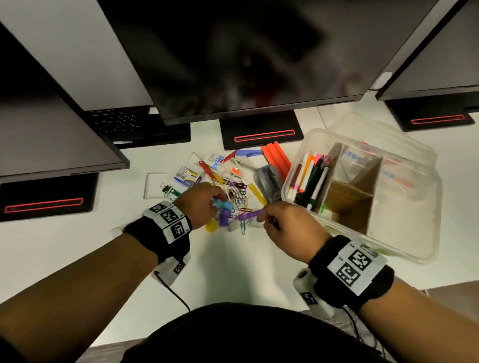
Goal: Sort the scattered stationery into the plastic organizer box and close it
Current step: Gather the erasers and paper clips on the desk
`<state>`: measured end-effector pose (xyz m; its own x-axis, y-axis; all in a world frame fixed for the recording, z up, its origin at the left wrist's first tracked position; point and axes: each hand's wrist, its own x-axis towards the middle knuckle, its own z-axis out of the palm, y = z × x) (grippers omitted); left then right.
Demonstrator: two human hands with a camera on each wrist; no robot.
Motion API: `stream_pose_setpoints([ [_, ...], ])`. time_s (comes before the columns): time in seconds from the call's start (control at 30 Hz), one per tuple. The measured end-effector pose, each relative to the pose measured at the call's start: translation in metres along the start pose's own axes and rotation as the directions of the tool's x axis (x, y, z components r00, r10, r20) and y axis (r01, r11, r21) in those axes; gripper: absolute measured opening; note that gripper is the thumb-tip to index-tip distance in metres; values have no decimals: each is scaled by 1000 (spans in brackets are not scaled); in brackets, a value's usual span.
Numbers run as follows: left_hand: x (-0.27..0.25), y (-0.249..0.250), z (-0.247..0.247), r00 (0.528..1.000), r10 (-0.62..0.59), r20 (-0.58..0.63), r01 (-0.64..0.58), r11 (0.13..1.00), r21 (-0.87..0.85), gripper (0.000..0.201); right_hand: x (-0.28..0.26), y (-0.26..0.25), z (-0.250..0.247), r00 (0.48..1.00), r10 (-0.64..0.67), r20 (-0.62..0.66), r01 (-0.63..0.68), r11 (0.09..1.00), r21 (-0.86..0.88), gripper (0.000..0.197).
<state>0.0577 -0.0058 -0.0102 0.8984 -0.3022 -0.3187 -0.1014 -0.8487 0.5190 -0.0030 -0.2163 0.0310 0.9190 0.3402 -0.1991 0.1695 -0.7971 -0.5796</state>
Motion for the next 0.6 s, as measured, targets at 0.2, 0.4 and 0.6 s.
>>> stream_pose_setpoints([
  [0.2, -11, -18, 23, 989, -76, 124, 71, 997, 44, 56, 37, 2, 57, 978, 41, 202, -23, 995, -92, 37],
  [0.4, -6, -14, 45, 979, -81, 187, 55, 988, 141, 74, 69, 10, 83, 968, 70, 241, -21, 979, -201, 33],
  [0.6, -6, -16, 52, 983, -45, 179, 14, 985, 170, 48, 67, 13, 83, 952, 90, 292, -27, 976, -215, 29],
])
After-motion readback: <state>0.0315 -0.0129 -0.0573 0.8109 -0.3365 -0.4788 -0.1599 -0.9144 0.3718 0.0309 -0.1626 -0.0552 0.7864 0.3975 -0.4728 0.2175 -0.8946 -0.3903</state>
